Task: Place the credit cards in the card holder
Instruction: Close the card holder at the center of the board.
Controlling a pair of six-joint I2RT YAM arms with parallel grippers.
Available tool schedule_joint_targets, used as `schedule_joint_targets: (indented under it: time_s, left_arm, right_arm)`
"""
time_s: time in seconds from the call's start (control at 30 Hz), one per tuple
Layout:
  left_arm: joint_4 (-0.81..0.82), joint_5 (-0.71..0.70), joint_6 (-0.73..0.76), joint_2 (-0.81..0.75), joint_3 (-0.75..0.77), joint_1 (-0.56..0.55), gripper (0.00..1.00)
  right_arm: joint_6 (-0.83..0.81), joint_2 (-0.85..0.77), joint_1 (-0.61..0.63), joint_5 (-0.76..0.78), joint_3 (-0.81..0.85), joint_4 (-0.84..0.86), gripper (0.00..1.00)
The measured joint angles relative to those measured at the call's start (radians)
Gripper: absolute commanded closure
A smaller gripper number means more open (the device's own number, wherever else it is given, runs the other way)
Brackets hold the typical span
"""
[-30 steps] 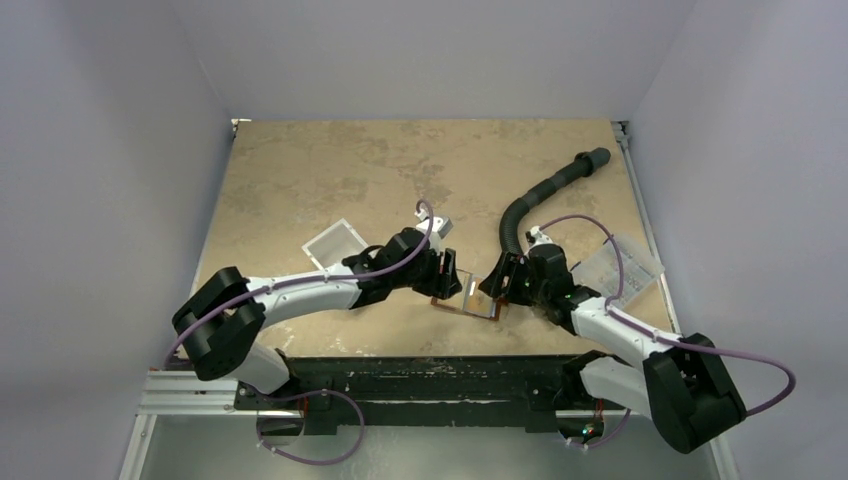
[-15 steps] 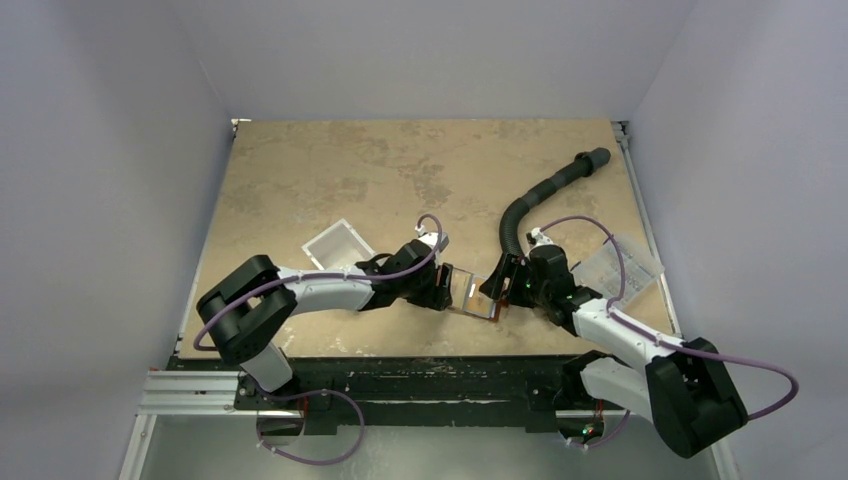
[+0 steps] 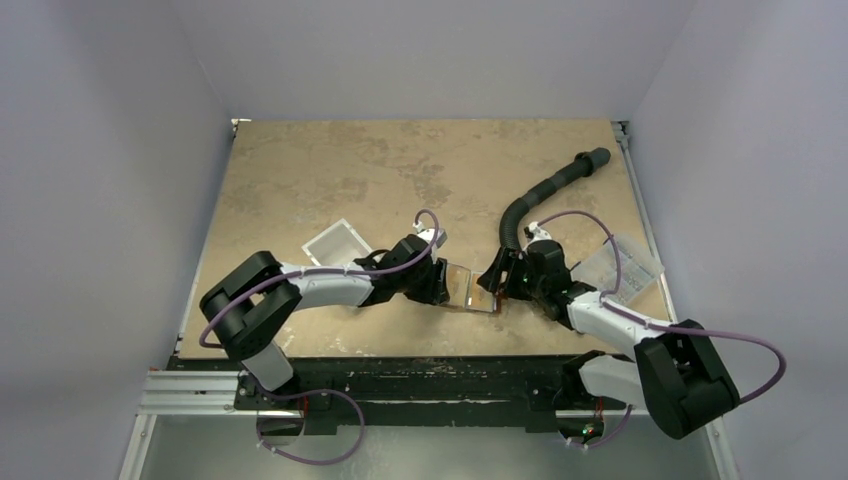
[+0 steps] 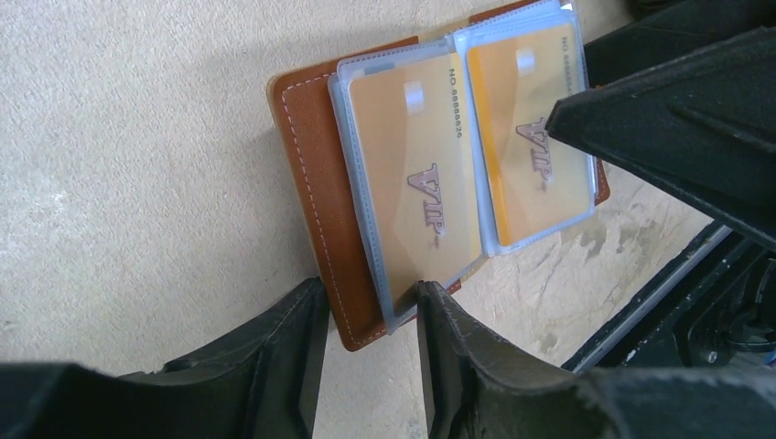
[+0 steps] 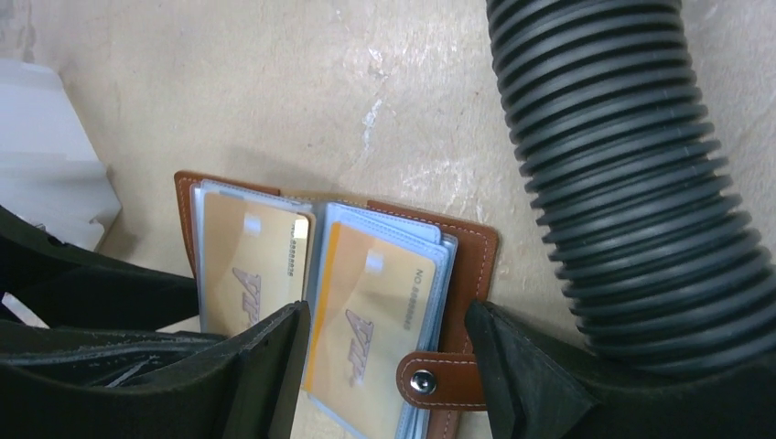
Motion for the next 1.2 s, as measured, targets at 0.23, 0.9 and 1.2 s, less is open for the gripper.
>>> schedule_joint_targets:
  time_s: [0.23,0.9,1.2]
  left_arm:
    - [-0.001,0.006,-0.011,-0.085,-0.017,0.0,0.59]
    - [0.183,0.138,-0.069,-0.072,-0.017,-0.012,0.53]
    - [0.191,0.141,-0.069,-0.072,-0.029,-0.012,0.52]
  right_arm:
    - [-0.002,0.039,0.045,0.01,0.01,0.053,0.27]
    - [-0.001,-0.011,0.169,0.23,0.114,-0.265,0.22]
    - [-0.007,0.046,0.209,0.247,0.142,-0.265,0.18]
